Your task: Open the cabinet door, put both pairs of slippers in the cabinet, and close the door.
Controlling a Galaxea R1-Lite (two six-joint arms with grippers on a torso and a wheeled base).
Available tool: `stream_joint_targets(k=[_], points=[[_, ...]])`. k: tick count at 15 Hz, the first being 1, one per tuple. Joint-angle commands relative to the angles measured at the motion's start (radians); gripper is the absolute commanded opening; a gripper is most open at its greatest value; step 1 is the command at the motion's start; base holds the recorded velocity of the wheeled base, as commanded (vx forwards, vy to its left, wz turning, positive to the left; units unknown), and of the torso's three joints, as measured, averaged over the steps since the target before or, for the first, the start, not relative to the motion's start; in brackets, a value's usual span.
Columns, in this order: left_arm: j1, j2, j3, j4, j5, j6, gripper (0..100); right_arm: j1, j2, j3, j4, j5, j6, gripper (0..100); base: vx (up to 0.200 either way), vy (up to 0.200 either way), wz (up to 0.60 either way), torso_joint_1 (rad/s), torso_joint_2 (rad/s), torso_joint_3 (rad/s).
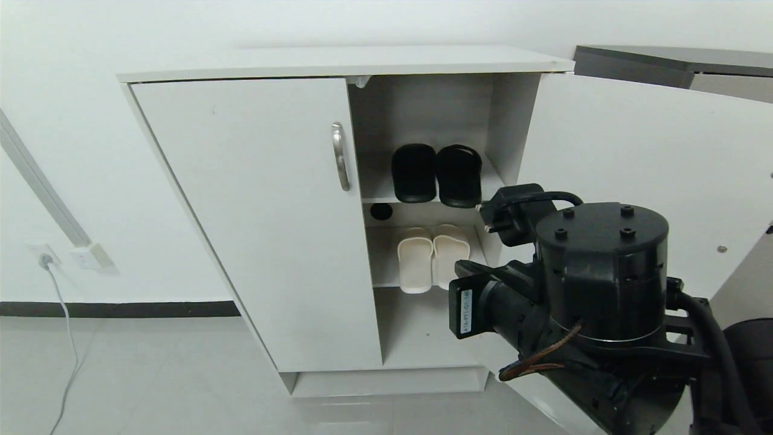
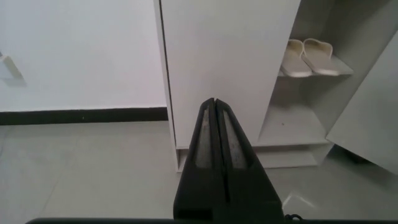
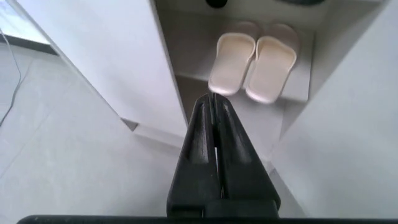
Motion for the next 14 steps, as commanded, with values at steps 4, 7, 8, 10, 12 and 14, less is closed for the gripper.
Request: stream_joint_targets(k=[4, 7, 8, 10, 12, 14], points=[[-0.001, 0.000, 0.000, 0.000, 0.002, 0.000, 0, 0.001, 0.046, 0.034, -0.001, 0.005, 0.000, 0, -0.150, 0.000, 0.00, 0.004, 0.00, 0.002], [0.001, 0.000, 0.000, 0.000, 0.002, 0.000, 0, -0.001, 0.049, 0.054, -0.011, 0.036, -0.006, 0, 0.000, 0.000, 0.00, 0.000, 0.00, 0.000], [0.001, 0.000, 0.000, 0.000, 0.002, 0.001, 0, -0.001, 0.049, 0.057, -0.011, 0.036, -0.006, 0, 0.000, 0.000, 0.00, 0.000, 0.00, 0.000], [0.001, 0.000, 0.000, 0.000, 0.002, 0.001, 0, -0.001, 0.049, 0.062, -0.011, 0.036, -0.008, 0, 0.000, 0.000, 0.00, 0.000, 0.00, 0.000], [0.001, 0.000, 0.000, 0.000, 0.002, 0.001, 0, -0.001, 0.049, 0.062, -0.011, 0.036, -0.008, 0, 0.000, 0.000, 0.00, 0.000, 0.00, 0.000], [0.001, 0.000, 0.000, 0.000, 0.002, 0.001, 0, -0.001, 0.049, 0.062, -0.011, 0.036, -0.008, 0, 0.000, 0.000, 0.00, 0.000, 0.00, 0.000]])
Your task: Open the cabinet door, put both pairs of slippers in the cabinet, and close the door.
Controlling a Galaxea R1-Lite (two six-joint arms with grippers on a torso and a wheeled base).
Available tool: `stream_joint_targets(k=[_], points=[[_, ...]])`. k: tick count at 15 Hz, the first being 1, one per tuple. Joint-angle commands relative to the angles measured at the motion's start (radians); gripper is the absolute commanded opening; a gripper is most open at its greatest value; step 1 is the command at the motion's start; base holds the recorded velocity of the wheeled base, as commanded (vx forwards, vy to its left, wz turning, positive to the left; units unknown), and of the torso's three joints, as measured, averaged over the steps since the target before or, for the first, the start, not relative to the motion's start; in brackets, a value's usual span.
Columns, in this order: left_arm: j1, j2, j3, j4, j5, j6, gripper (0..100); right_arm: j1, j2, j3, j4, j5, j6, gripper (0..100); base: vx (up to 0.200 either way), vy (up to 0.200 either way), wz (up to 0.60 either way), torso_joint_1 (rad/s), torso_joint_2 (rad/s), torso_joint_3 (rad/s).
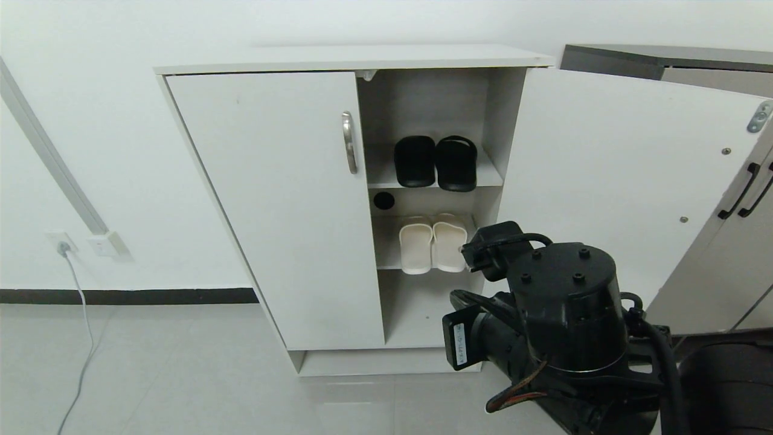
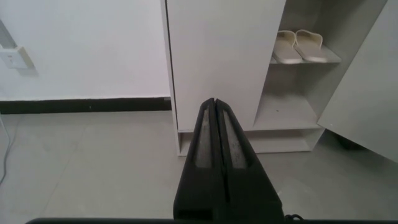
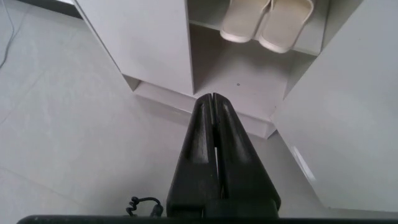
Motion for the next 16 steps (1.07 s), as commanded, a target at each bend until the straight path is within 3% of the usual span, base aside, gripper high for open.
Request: stream_joint_targets(k=[1, 6, 16], points=[[0.000, 0.000, 0.000, 0.000, 0.001, 0.000, 0, 0.000, 0.003, 0.000, 0.000, 0.000, 0.000, 0, 0.000, 0.000, 0.00, 0.000, 0.00, 0.000], [0.000, 0.000, 0.000, 0.000, 0.001, 0.000, 0, 0.000, -0.001, 0.017, 0.000, 0.004, -0.011, 0, 0.000, 0.000, 0.00, 0.001, -0.04, -0.045], [0.000, 0.000, 0.000, 0.000, 0.001, 0.000, 0, -0.003, 0.002, 0.019, -0.015, 0.003, -0.014, 0, 0.000, 0.000, 0.00, 0.058, -0.41, -0.357]])
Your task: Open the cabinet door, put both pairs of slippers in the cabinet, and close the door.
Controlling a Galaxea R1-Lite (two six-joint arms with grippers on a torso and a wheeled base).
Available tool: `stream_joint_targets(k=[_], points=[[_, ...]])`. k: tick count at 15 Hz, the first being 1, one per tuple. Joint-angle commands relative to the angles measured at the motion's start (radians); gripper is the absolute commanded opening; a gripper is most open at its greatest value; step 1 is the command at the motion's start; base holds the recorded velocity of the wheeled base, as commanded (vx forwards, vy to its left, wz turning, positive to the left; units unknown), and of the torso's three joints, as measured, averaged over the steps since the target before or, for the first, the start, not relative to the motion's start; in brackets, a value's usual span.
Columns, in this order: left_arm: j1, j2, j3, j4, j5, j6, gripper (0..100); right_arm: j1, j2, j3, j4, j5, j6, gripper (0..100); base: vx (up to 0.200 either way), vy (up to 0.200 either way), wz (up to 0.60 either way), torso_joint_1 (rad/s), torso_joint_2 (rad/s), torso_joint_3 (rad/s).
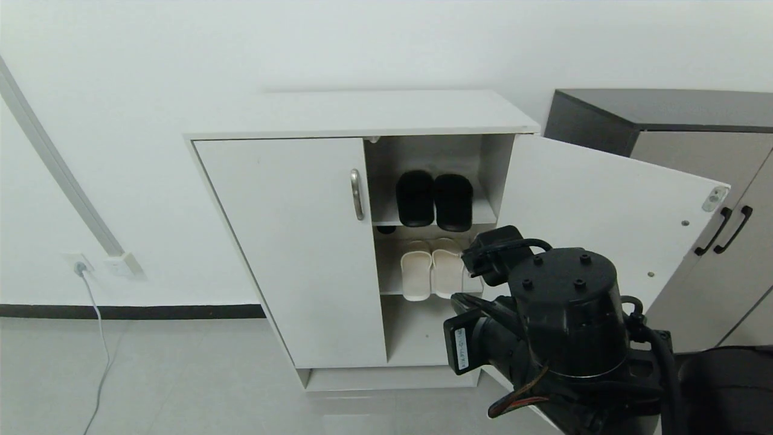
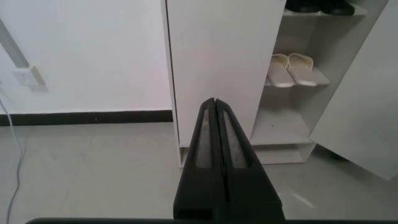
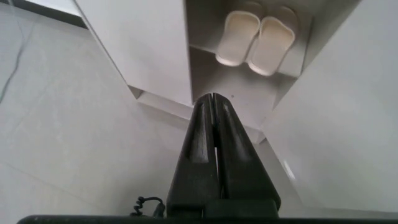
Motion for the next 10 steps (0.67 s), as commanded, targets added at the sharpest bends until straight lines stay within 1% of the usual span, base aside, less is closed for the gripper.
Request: stream_joint_targets(k=[1, 5, 10], points=[[0.001, 0.000, 0.000, 0.000, 0.000, -0.002, 0, 0.000, 0.001, 0.000, -0.003, 0.000, 0.000, 0, 0.000, 0.000, 0.00, 0.115, -0.47, -0.334], [0.001, 0.000, 0.000, 0.000, 0.000, 0.000, 0, -0.002, 0.001, 0.000, -0.006, 0.000, 0.000, 0, 0.000, 0.000, 0.00, 0.148, -0.47, -0.327], [0.001, 0.002, 0.000, 0.000, -0.001, 0.003, 0, -0.016, 0.001, 0.003, -0.006, 0.000, 0.002, 0, 0.000, 0.000, 0.00, 0.181, -0.49, -0.319]])
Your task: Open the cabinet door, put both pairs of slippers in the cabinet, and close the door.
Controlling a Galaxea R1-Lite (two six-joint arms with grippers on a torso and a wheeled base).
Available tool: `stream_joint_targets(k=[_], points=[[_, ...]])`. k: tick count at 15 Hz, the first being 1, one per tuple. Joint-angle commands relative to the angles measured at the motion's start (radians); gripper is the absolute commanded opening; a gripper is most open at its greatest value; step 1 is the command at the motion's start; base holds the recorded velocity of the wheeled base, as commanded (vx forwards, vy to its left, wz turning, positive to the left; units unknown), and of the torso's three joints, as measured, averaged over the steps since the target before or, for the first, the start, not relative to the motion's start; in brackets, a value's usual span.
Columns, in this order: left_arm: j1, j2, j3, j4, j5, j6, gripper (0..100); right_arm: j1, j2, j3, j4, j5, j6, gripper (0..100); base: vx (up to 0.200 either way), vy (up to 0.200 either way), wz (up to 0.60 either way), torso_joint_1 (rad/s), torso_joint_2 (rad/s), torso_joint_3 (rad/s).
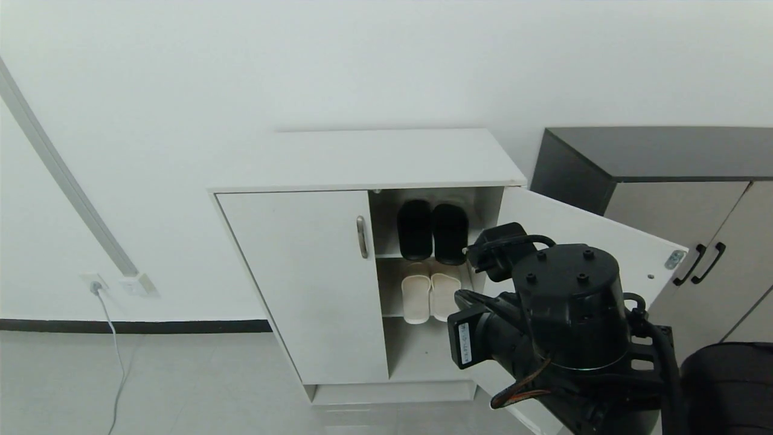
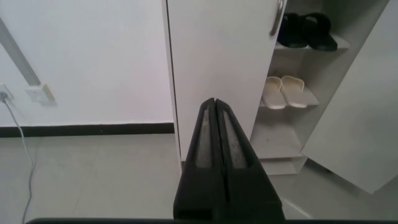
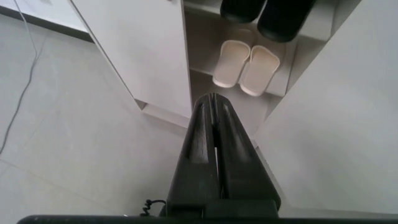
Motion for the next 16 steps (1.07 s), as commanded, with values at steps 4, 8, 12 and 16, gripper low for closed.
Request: stream_joint_targets(k=[4, 8, 12, 16], points=[[0.000, 0.000, 0.000, 0.000, 0.000, 0.000, 0, -0.003, -0.002, 0.004, 0.000, -0.003, 0.000, 0, 0.000, 0.000, 0.00, 0.206, -0.52, -0.317], [0.000, 0.000, 0.000, 0.000, 0.000, -0.001, 0, -0.003, -0.003, 0.004, 0.001, -0.002, 0.000, 0, 0.000, 0.000, 0.00, 0.229, -0.55, -0.320], [0.000, 0.000, 0.000, 0.000, 0.000, -0.001, 0, -0.003, -0.003, 0.010, 0.001, 0.001, 0.000, 0, 0.000, 0.000, 0.00, 0.259, -0.60, -0.337], [0.000, 0.002, 0.000, 0.000, 0.000, -0.001, 0, -0.006, -0.003, 0.012, -0.002, 0.001, 0.003, 0, 0.000, 0.000, 0.00, 0.212, -0.47, -0.265]])
